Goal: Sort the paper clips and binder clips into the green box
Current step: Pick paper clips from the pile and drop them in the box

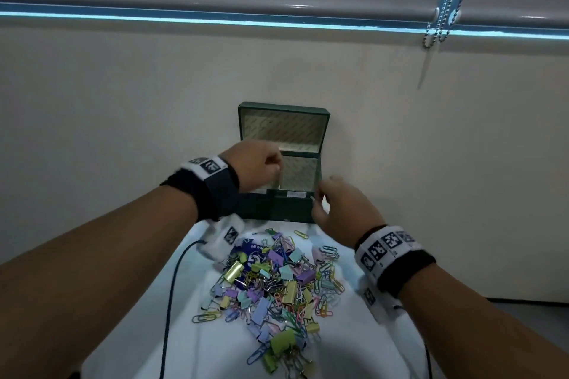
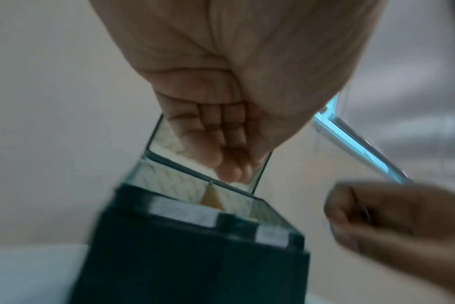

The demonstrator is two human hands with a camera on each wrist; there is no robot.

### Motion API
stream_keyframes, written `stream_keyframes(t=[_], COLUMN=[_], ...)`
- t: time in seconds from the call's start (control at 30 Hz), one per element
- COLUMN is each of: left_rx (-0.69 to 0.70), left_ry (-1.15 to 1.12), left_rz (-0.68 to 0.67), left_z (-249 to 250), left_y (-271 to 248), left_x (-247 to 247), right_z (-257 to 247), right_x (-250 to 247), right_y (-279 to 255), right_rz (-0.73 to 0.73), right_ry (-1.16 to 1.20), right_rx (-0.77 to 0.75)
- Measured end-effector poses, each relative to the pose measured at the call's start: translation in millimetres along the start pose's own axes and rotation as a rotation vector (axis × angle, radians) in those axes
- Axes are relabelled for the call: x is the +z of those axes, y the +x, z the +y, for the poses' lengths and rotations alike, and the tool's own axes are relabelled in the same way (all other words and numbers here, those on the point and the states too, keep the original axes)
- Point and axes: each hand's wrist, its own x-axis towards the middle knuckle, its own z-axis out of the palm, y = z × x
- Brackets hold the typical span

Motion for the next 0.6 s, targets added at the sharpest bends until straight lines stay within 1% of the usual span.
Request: stream_keyframes(t=[0.07,0.13,0.17,0.23,0.27,0.3,0.37,0.4,0.43,0.47,0.5,0.57,0.6], left_rx=[0.054,0.053,0.035,0.018,0.023,0.024,0.042,0.061,0.076,0.094,0.11,0.14,0.143], left_ry=[0.161,0.207,0.234,0.307,0.344,0.358,0.347,0.331,0.313,0.3,0.296,0.304,0.304], left_rz=[-0.077,-0.188,-0.251,-0.336,-0.347,-0.336,-0.31,-0.301,-0.306,-0.32,-0.333,-0.326,-0.309], left_z=[-14,-26,-33,-47,-54,-59,-62,-61,-59,-58,-58,-57,-57], left_y=[-25,-41,-45,-49,-50,-52,-53,-53,-53,-53,-53,-53,-52], left_x=[-4,7,17,38,47,53,61,63,65,66,68,70,70], right_z=[-7,-10,-11,-16,-20,-23,-28,-30,-30,-30,-28,-23,-20], right_x=[-6,-10,-11,-11,-11,-10,-11,-11,-9,-8,-4,4,8], right_y=[17,39,51,67,70,72,66,60,53,45,38,26,22], right_rz=[0.026,0.038,0.02,-0.088,-0.151,-0.182,-0.127,-0.075,-0.056,-0.084,-0.16,-0.351,-0.416], right_ry=[-0.013,-0.023,-0.024,-0.048,-0.062,-0.081,-0.101,-0.1,-0.106,-0.12,-0.157,-0.266,-0.309], right_rx=[-0.003,0.027,0.039,0.067,0.089,0.098,0.051,-0.012,-0.072,-0.118,-0.128,-0.091,-0.08])
